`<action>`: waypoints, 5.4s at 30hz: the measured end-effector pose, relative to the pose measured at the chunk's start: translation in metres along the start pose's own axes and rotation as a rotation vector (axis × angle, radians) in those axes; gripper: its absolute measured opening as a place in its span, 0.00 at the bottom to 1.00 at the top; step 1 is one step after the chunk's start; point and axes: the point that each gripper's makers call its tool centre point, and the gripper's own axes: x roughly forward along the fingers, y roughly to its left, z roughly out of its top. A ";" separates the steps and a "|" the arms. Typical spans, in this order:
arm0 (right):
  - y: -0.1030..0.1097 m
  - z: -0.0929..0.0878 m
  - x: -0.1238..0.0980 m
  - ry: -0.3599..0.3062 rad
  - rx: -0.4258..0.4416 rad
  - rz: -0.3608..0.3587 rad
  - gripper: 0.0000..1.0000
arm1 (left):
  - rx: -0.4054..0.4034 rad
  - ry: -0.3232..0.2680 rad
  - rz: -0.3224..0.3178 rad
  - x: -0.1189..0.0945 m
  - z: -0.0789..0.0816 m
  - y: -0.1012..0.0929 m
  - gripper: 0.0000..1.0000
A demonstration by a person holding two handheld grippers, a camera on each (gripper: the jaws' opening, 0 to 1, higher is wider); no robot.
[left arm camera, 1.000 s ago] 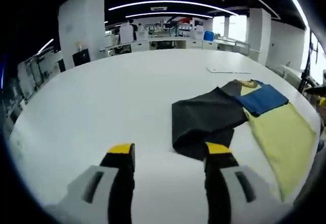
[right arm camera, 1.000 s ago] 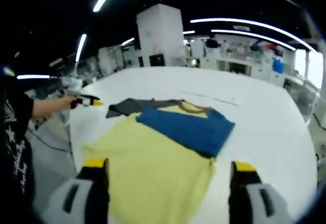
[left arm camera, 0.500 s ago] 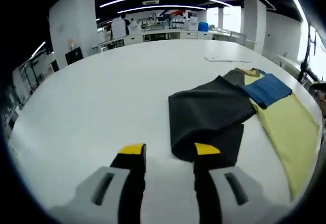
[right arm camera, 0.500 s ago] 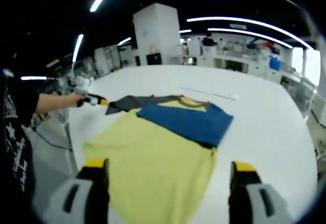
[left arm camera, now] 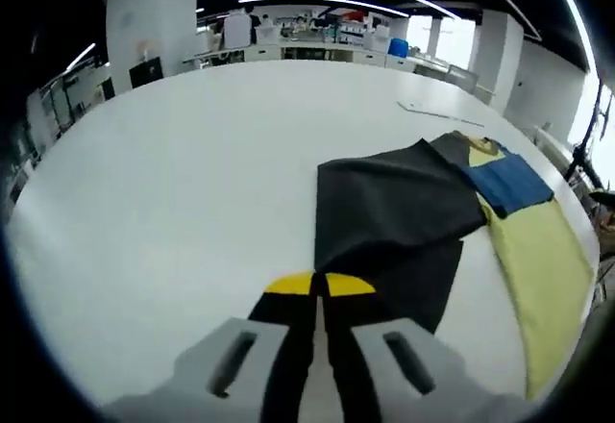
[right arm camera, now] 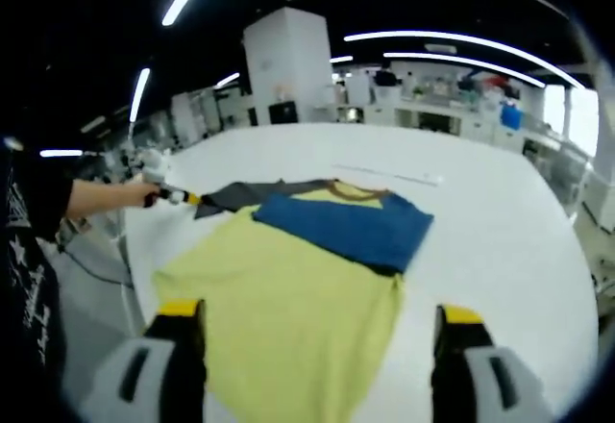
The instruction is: Fold the garment on the visible template until the final outline fits inside the template.
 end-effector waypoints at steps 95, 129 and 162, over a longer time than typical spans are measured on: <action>0.003 -0.012 0.003 -0.004 0.025 -0.007 0.99 | 0.085 -0.141 -0.506 0.014 0.062 -0.336 0.00; 0.005 -0.003 0.013 0.012 0.000 0.002 0.99 | 0.263 -0.177 -0.481 -0.006 0.045 -0.316 0.91; 0.064 0.057 0.084 0.027 -0.143 0.171 0.88 | 0.356 -0.183 -0.487 -0.090 0.015 -0.261 0.99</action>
